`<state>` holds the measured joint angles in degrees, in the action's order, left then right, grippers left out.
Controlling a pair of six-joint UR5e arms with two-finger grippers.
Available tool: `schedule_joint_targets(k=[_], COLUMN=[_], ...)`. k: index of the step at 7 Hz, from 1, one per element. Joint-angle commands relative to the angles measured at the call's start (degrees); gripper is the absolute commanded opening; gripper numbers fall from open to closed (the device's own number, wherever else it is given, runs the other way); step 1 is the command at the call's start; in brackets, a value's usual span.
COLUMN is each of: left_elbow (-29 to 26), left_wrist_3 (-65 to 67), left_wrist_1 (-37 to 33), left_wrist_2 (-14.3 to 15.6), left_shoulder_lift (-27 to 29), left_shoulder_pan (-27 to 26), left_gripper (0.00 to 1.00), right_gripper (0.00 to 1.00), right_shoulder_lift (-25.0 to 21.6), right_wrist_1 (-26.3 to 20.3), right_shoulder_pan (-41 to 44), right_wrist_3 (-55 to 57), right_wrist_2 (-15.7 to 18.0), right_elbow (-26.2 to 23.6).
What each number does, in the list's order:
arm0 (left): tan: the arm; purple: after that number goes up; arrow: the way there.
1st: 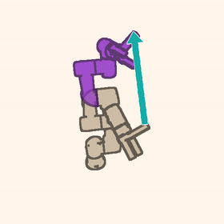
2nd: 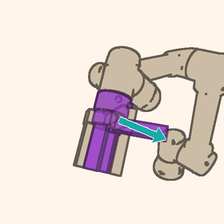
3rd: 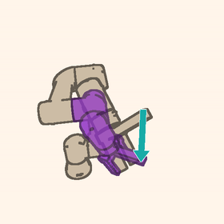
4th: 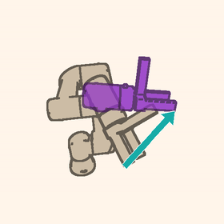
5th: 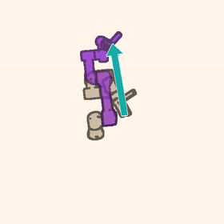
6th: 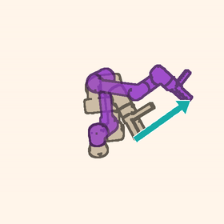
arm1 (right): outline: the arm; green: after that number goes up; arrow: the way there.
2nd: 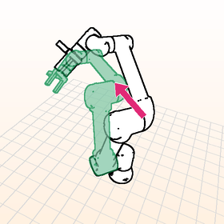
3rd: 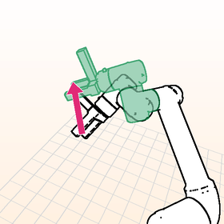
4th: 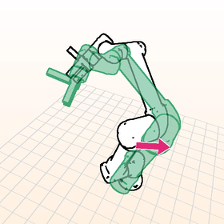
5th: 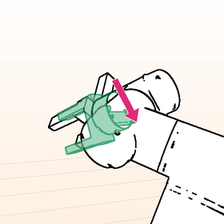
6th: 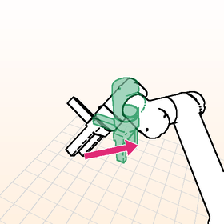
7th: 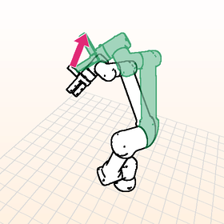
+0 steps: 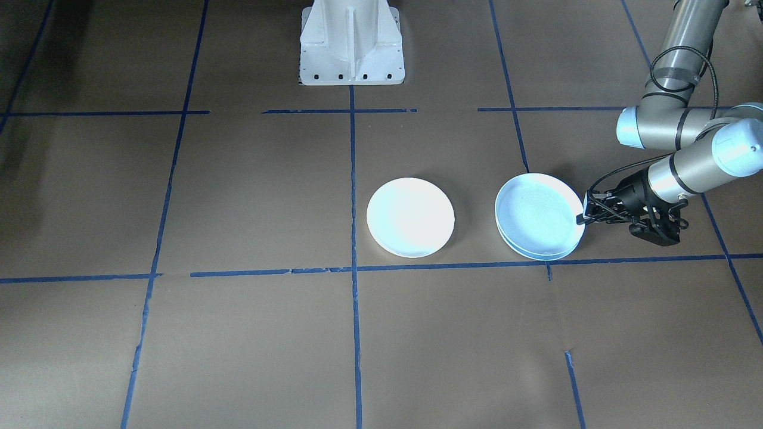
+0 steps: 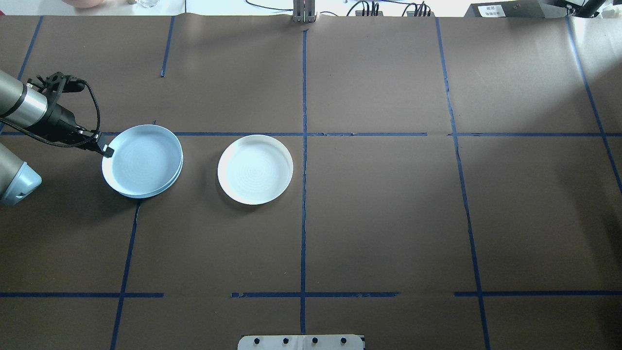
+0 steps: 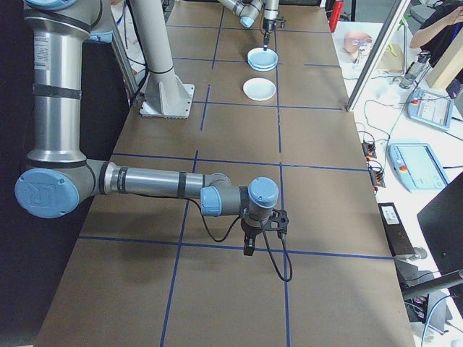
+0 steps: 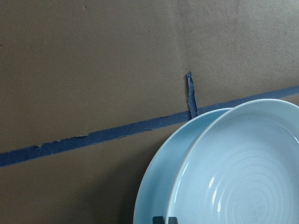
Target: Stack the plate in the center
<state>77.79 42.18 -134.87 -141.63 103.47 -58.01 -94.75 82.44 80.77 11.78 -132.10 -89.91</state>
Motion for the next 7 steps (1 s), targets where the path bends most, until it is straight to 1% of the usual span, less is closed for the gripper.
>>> schedule_joint_targets(k=[1, 7], left_elbow=[1.22, 0.87], left_wrist_3=[-0.34, -0.17], left_wrist_1=[0.83, 0.93], left_wrist_2=[0.31, 0.31], left_shoulder_lift=[-1.17, -1.26], left_shoulder_pan=[0.09, -0.62], left_gripper=[0.00, 0.00], right_gripper=[1.00, 1.00], right_shoulder_lift=[0.00, 0.00], right_wrist_1=[0.00, 0.00], right_shoulder_pan=[0.00, 0.00], right_wrist_3=[0.00, 0.00], right_wrist_2=[0.00, 0.00], right_elbow=[0.00, 0.00])
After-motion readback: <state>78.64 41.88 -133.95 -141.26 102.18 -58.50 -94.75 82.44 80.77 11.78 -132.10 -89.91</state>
